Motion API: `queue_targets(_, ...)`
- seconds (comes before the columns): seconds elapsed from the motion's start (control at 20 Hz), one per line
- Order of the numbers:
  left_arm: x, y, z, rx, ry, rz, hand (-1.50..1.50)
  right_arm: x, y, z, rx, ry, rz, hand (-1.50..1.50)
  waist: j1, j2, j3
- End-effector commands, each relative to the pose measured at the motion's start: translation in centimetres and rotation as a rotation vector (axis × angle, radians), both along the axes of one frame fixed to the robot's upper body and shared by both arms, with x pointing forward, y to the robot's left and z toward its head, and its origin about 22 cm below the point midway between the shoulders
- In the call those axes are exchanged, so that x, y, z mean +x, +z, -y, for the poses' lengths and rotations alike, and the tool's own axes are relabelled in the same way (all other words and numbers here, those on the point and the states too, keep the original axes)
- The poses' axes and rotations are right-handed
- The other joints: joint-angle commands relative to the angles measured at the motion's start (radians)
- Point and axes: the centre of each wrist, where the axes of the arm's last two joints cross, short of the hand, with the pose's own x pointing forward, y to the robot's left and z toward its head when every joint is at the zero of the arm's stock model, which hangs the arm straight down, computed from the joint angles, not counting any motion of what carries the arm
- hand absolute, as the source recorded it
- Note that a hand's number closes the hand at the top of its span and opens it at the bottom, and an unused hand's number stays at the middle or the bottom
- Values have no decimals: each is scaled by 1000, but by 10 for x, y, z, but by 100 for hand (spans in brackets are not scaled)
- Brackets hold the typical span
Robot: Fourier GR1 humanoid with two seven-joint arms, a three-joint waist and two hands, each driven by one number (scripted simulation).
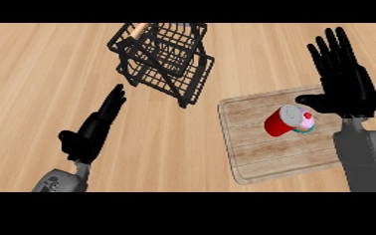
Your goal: Pick the cupcake from the cutting board and place it in the tiered basket
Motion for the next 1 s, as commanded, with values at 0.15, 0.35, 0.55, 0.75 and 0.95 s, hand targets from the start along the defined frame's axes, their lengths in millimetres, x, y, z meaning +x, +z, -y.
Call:
queue_targets(0.15,1,-3,-5,-9,7,-24,0,-12,86,67,-424,-26,10,-150,-16,-8,-3)
queue_targets(0.35,1,-7,-5,-19,32,-12,0,-34,103,95,-847,93,-147,-150,-35,-7,-4)
queue_targets(0.55,4,-4,-7,-22,34,-14,0,-43,146,102,-1174,199,-236,-150,-26,-8,-4)
queue_targets(0.75,14,0,-4,-24,20,-10,0,-55,164,85,-1266,307,-253,-150,-22,-6,-2)
queue_targets(0.95,3,-9,-10,-9,6,-11,0,-58,164,81,-1259,313,-300,-150,-5,-4,-1)
